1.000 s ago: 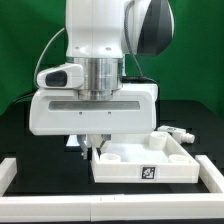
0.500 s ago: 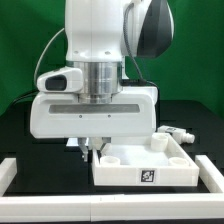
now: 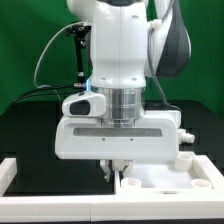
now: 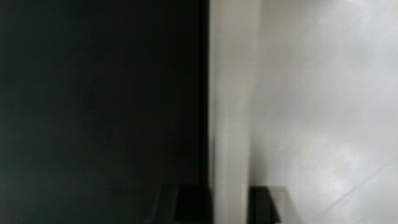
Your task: Assemble one leg
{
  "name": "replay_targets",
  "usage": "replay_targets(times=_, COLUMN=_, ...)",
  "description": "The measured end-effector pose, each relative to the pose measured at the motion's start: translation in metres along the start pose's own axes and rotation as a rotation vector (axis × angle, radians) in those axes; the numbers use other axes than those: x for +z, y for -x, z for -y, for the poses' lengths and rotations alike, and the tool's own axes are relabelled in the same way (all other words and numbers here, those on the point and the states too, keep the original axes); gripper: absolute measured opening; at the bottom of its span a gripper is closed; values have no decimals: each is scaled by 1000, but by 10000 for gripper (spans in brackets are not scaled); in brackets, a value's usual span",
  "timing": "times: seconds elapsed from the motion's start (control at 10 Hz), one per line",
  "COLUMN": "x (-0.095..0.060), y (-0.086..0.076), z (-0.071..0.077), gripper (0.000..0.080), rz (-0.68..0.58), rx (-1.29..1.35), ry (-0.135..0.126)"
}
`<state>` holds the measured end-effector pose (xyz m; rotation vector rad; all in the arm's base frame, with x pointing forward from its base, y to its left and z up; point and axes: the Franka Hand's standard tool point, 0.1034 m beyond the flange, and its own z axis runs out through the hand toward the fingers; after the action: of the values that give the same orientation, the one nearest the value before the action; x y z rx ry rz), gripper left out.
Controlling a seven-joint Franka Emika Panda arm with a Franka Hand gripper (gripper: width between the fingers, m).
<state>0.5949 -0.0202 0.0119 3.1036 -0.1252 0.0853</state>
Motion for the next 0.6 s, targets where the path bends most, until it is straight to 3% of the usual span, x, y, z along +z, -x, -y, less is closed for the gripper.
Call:
replay_targets(times=0.4, x=3, y=-2, z=-1, gripper=62, rz=-4, rx=19, ry=18)
replay_targets(times=0.5, x=3, y=-2, z=-1, gripper=220, rz=-4, rx=19, ry=18)
replay_targets(times=0.6, x=3, y=-2, z=-1, gripper=220, rz=-4, rx=19, ry=18)
